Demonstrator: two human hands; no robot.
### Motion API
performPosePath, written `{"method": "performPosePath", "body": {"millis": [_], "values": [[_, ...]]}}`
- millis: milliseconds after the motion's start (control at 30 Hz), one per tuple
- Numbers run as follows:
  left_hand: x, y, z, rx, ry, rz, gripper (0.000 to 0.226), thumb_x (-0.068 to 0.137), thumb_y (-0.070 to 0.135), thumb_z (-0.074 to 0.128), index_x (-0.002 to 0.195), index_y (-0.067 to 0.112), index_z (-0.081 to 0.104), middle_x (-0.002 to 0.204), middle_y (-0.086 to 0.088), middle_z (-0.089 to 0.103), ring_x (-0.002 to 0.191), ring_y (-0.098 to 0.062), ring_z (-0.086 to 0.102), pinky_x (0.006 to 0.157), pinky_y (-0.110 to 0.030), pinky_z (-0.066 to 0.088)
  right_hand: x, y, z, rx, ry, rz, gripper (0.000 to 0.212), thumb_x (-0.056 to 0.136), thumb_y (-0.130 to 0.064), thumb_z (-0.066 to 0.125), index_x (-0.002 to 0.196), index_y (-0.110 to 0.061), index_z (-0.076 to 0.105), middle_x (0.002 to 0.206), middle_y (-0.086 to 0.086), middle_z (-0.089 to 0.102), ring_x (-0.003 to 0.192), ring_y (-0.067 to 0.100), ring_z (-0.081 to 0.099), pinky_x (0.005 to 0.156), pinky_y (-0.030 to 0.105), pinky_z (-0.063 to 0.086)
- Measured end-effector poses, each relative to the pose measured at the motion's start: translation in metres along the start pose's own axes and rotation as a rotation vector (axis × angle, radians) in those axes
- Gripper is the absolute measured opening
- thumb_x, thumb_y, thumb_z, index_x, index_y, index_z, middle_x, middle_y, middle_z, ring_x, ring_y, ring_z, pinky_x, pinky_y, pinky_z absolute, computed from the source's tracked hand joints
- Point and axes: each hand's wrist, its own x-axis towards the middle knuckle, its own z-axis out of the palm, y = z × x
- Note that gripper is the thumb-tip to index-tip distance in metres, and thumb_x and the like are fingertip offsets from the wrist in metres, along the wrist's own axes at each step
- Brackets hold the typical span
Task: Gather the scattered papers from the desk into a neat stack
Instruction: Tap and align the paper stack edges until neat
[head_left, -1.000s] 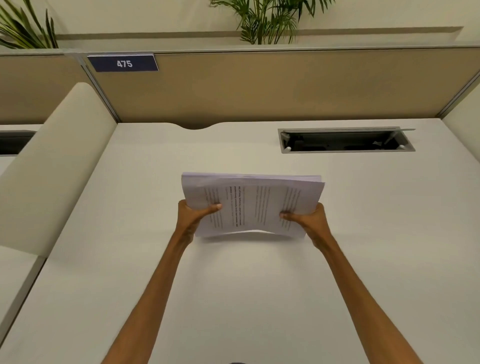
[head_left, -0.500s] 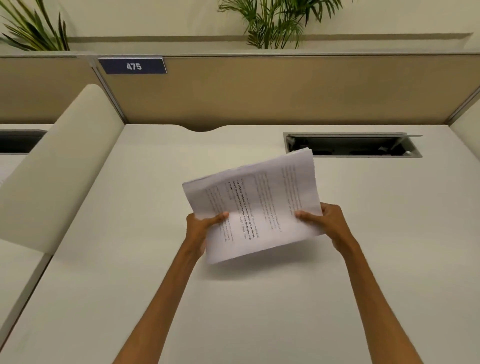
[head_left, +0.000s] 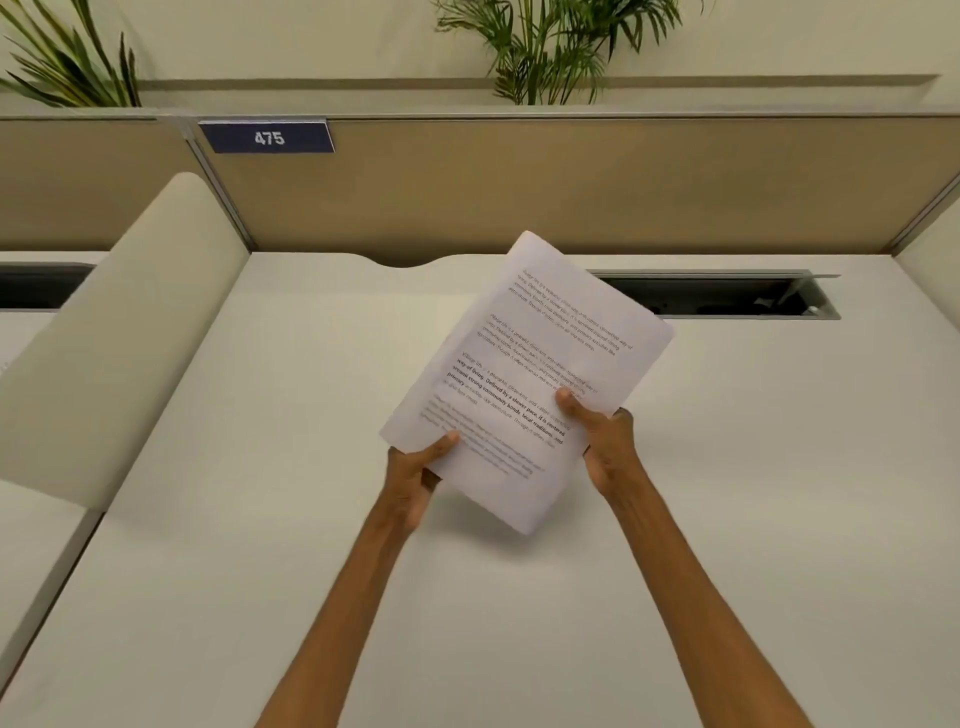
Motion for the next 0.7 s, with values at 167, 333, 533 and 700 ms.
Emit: {"method": "performPosePath", "body": {"millis": [167,333,533,700], "values": [[0.006,0.050,-0.018,0.409,-0.241,-0.084,0.062,0.060,0.027,0.090,0.118,0.017,0.070,0.109,-0.012,0.076,0.096,-0.027,0.074,0.076,-0.034,0.060,0.004,-0.026,-0.008,-0.436,-0.087,-0.061,0.024,0.075,-0.008,0.082,0.097,-0.008,0.075,0.098,0.009,0.078,0.092,0.030,0.075,0.082,0.045,0.061],[0.013,0.065,0.025,0.550,-0.120,0.094,0.034,0.073,0.014,0.083,0.106,0.016,0.073,0.101,-0.002,0.079,0.091,-0.024,0.076,0.080,-0.044,0.062,-0.004,-0.026,0.011,-0.559,-0.182,-0.158,0.023,0.078,-0.013,0.081,0.099,-0.007,0.075,0.098,0.011,0.078,0.086,0.030,0.076,0.076,0.043,0.063],[0.013,0.072,0.031,0.548,-0.086,0.318,0.029,0.069,0.016,0.081,0.090,0.036,0.079,0.093,0.009,0.079,0.081,-0.023,0.075,0.070,-0.034,0.063,-0.013,-0.028,0.014,-0.478,-0.171,-0.285,0.029,0.072,-0.007,0.083,0.085,-0.032,0.079,0.088,-0.008,0.079,0.077,0.017,0.074,0.072,0.035,0.063],[0.010,0.052,0.022,0.590,-0.096,0.286,0.036,0.072,0.005,0.084,0.091,0.035,0.079,0.092,0.012,0.079,0.084,-0.016,0.075,0.069,-0.029,0.060,-0.013,-0.008,-0.002,-0.566,-0.155,-0.259,0.036,0.073,-0.003,0.082,0.089,-0.033,0.073,0.084,-0.015,0.076,0.079,0.009,0.073,0.074,0.034,0.063]]}}
